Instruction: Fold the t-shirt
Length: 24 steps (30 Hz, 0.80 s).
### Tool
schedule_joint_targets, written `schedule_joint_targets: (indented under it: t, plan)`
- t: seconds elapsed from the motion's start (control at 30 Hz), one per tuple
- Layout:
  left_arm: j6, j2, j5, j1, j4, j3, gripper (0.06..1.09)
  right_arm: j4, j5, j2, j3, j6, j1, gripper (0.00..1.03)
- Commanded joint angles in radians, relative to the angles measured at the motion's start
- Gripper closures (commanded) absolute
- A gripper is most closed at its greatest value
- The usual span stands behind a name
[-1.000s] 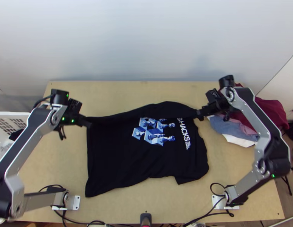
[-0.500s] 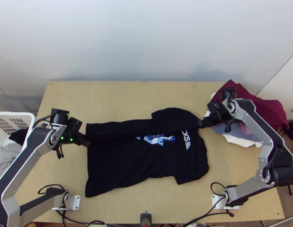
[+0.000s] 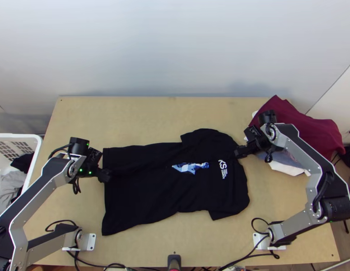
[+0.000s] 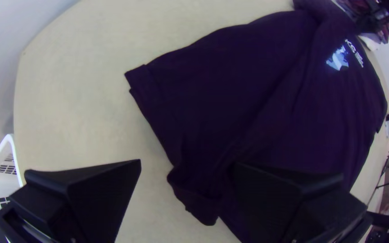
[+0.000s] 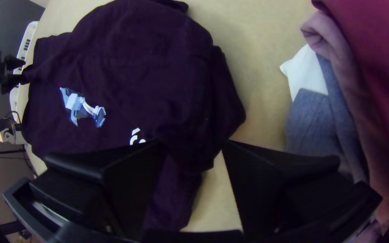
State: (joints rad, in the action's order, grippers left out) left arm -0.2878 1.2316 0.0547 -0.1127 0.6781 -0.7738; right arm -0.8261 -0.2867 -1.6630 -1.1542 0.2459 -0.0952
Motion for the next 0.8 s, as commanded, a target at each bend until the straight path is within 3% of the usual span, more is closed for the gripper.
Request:
schedule_joint_targets:
  t: [0.0, 0.03, 0.23, 0.33, 0.47, 0.57, 0.77]
  plan:
    - [-0.044, 0.009, -0.010, 0.137, -0.032, -0.035, 0.10, -0.013, 0.007, 0.058, 0.005, 0.030, 0.012, 0.09]
    - [-0.059, 0.012, -0.010, 0.176, -0.032, -0.055, 0.10, -0.024, 0.011, 0.069, 0.007, 0.046, 0.020, 0.04]
    - [-0.149, -0.004, -0.021, 0.202, 0.006, -0.081, 0.10, -0.085, 0.015, 0.147, 0.027, 0.104, 0.063, 0.04]
    - [-0.208, -0.053, -0.147, 0.142, -0.029, -0.035, 0.10, -0.116, 0.029, 0.204, 0.057, 0.133, 0.063, 0.04]
    - [-0.218, -0.135, -0.118, 0.122, 0.090, -0.074, 0.11, -0.192, 0.037, 0.292, 0.100, 0.182, 0.063, 0.04]
    - [-0.185, -0.250, -0.050, -0.076, 0.238, -0.084, 0.11, -0.251, 0.037, 0.364, 0.146, 0.193, 0.052, 0.04]
    - [-0.048, -0.363, -0.046, -0.509, 0.425, -0.093, 0.11, -0.286, 0.044, 0.483, 0.283, 0.230, 0.037, 0.06]
